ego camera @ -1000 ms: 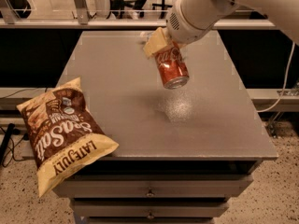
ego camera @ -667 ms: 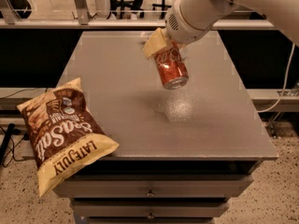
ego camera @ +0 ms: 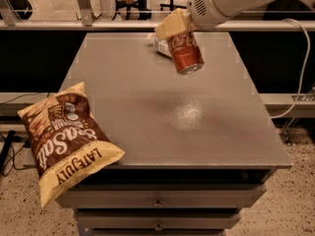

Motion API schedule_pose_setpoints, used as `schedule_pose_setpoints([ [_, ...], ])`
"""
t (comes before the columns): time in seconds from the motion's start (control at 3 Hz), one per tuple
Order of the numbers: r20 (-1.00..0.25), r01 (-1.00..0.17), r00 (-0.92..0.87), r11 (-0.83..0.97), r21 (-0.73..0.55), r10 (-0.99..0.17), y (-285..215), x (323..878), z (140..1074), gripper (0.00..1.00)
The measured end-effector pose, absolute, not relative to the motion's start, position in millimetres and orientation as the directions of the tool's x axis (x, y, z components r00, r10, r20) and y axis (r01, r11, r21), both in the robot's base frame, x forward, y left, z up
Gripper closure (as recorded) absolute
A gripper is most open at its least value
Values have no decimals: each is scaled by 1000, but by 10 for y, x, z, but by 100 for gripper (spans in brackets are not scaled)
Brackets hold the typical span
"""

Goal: Place coke can upright

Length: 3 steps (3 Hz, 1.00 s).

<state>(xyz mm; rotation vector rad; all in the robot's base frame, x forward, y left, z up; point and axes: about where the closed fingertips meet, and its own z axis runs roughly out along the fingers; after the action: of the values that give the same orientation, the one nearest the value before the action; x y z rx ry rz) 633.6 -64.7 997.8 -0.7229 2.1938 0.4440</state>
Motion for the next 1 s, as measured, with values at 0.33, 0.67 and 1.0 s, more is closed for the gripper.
schedule_pose_setpoints([
  [0.33,-825,-714,-449,693,99,-345,-779,6476,10149,100],
  [0.67,-851,-811,-358,580,80,-384,-903,6566,10009,100],
  [1.0,-855,-840,-290,542,13,-429,-908,6589,9998,100],
])
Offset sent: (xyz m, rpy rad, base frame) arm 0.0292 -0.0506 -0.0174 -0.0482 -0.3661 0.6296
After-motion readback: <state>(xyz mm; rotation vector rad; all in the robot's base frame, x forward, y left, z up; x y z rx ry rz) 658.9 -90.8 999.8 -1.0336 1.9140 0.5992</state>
